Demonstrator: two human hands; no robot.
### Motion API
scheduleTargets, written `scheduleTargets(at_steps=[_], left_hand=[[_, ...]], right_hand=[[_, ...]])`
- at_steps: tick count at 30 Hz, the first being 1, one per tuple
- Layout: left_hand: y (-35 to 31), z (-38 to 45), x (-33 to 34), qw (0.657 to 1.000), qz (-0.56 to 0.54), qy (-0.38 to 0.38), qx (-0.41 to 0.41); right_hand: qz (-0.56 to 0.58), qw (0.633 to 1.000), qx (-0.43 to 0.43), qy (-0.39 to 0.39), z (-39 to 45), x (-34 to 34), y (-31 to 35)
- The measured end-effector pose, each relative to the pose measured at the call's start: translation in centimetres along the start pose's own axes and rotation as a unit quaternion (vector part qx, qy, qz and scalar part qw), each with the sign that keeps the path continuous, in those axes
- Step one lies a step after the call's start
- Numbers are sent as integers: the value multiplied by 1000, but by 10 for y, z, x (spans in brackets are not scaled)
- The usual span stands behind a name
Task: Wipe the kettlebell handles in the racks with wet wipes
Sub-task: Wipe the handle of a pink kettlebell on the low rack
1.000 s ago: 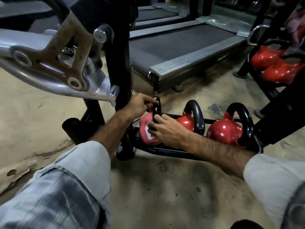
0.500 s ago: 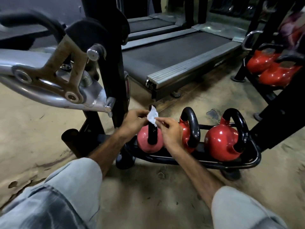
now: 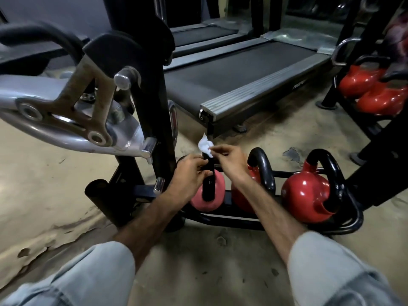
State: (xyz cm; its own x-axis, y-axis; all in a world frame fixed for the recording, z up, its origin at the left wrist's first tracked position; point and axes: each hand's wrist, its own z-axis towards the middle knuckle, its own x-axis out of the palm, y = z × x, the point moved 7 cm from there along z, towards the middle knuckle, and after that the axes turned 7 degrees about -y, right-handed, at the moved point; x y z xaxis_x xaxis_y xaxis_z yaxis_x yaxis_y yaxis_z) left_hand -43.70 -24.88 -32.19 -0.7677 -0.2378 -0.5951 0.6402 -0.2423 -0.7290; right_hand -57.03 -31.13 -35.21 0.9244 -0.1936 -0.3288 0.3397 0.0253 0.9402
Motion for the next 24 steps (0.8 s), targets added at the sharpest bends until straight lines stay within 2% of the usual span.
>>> scheduleTargets(at_steps=[5, 9, 12, 16, 19, 22, 24], left_hand=[[7, 3, 4, 1000, 23, 11, -2], [9, 2, 5, 999, 30, 19, -10], [10, 2, 5, 999, 23, 21, -16], [11, 3, 6, 999, 17, 25, -28], [11, 4, 11, 998, 29, 46, -12], [7, 5, 14, 994, 81, 72, 14], [9, 5, 14, 994, 83, 71, 16]], right_hand=[[24, 996, 82, 33, 64, 33, -46], [112, 984, 135, 40, 36, 25, -39], [138, 976, 157, 57, 38, 27, -40], [99, 972, 199, 74, 59, 44, -37], [41, 965, 225, 125, 58, 47, -37], [3, 968, 206, 145, 59, 43, -31], [-1, 973, 155, 172, 62, 41, -12]])
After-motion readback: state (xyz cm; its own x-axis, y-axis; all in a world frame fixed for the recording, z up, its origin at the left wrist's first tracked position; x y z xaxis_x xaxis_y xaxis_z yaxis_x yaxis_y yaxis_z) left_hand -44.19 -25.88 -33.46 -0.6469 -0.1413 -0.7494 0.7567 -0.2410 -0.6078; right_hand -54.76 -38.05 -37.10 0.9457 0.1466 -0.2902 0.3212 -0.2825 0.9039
